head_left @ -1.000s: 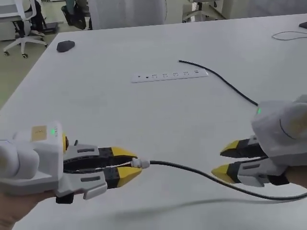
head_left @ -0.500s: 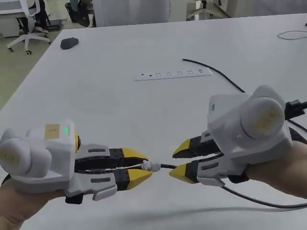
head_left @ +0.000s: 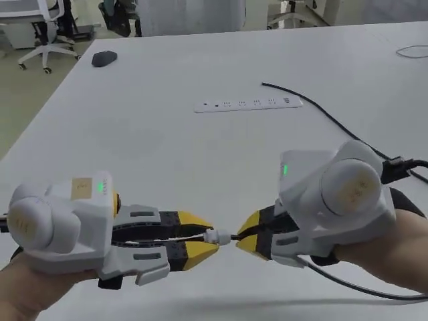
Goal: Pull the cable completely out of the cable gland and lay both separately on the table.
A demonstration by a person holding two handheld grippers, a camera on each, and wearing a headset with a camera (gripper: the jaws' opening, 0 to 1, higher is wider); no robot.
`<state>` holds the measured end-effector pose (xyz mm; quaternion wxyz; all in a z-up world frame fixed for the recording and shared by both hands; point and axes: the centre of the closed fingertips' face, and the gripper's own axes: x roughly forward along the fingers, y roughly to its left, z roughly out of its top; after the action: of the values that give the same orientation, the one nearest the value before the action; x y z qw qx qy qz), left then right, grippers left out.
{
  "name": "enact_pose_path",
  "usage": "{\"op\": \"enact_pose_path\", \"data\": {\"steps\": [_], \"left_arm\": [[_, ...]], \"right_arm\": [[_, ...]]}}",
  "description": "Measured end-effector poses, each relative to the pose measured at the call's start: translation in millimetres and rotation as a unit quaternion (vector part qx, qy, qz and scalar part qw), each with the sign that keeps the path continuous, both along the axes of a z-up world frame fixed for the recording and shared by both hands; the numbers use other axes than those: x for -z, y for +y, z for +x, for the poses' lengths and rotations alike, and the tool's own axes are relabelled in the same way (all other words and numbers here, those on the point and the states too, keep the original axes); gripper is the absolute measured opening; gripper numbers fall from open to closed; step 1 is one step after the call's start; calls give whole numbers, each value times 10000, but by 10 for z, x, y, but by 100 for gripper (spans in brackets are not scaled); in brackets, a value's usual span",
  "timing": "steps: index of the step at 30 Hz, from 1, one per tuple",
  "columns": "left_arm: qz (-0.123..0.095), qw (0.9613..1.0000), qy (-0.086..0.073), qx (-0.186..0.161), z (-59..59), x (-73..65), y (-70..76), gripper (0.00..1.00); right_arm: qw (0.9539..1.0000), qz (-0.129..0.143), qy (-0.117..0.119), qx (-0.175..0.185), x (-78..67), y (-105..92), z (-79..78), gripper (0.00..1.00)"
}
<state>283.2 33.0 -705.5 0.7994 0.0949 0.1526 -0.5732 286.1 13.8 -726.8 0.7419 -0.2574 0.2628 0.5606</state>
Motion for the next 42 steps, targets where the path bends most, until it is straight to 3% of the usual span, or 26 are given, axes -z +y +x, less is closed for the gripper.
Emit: {"op": "enact_pose_path", "data": {"steps": [2,5,10,13,16,21,26,30,35,39,42], "left_arm": [[-1,10000,-16,-34,16,-17,41,15],[-31,10000,-49,-80,29,-50,90,15],[-11,9997,-121,-192,56,-68,167,15],[1,9996,-153,-233,57,-78,215,15],[-22,9995,-158,-256,46,-86,229,15],[-22,9992,-179,-363,42,-79,286,15],[-45,9986,-190,-498,60,-99,366,15],[-60,9981,-203,-581,83,-115,413,15],[-44,9980,-204,-594,93,-109,404,15],[-17,9980,-201,-601,106,-92,398,15],[19,9979,-172,-617,111,-79,402,15]], "right_arm": [[9998,-104,-94,127,18,-79,45,0],[9991,-56,38,428,29,-248,92,0],[9963,-182,-82,838,62,-550,197,0],[9925,-164,31,1211,117,-756,244,0],[9905,-136,81,1365,150,-891,257,0],[9822,-593,7,1785,324,-1289,325,0],[9768,-733,-24,2014,422,-1549,380,0],[9749,-807,11,2074,498,-1624,374,0],[9756,-895,144,1998,578,-1583,332,1],[9727,-1269,117,1941,670,-1646,340,13],[9723,-1349,196,1897,694,-1636,330,19]]}}
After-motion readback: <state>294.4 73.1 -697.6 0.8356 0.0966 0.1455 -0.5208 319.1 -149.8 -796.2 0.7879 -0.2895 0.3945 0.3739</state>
